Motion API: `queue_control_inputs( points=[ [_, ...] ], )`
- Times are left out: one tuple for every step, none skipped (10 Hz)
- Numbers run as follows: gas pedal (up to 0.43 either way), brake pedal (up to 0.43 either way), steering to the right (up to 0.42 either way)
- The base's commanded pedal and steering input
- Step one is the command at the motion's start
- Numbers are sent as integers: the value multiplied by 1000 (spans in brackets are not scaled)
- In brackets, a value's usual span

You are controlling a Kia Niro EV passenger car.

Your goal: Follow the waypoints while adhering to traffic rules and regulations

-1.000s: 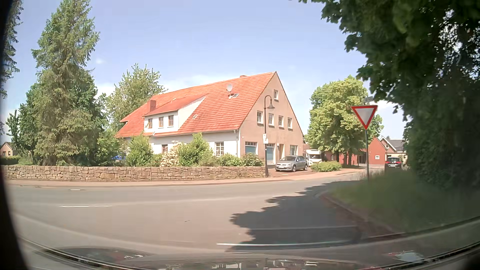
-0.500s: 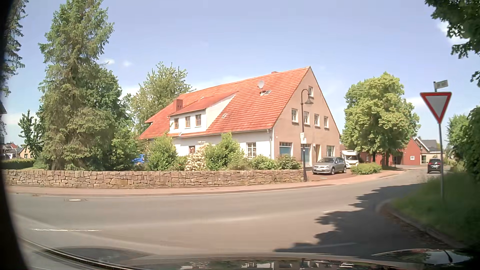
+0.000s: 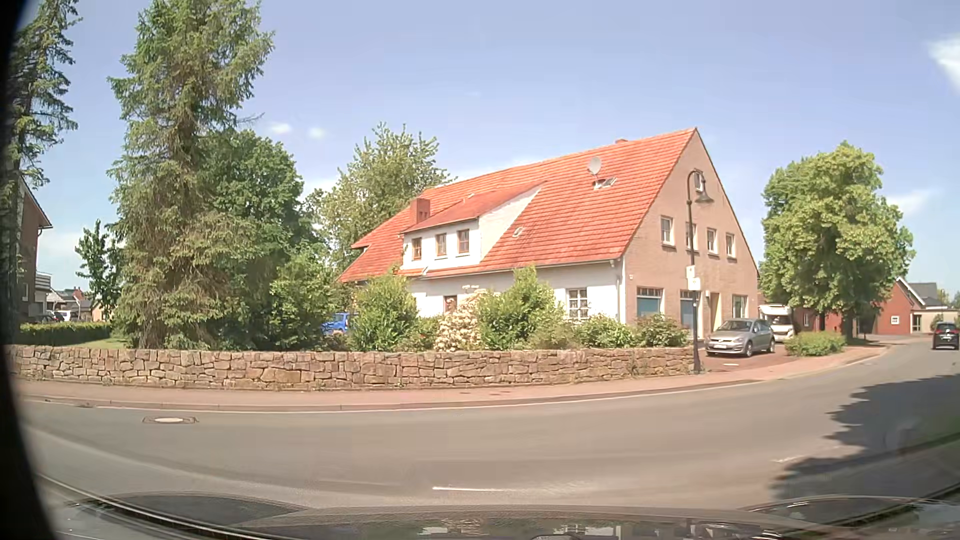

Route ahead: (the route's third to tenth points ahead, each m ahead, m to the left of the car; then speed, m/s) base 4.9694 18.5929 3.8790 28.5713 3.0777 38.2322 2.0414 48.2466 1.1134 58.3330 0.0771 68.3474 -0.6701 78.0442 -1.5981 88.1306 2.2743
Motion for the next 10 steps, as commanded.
queue_control_inputs(
  points=[
    [0,238,-319],
    [0,122,-328],
    [0,0,-340],
    [0,0,-359],
    [79,0,-377],
    [197,0,-399],
    [331,0,-420],
    [390,0,-445],
    [421,0,-475],
    [461,0,-505]
  ],
)
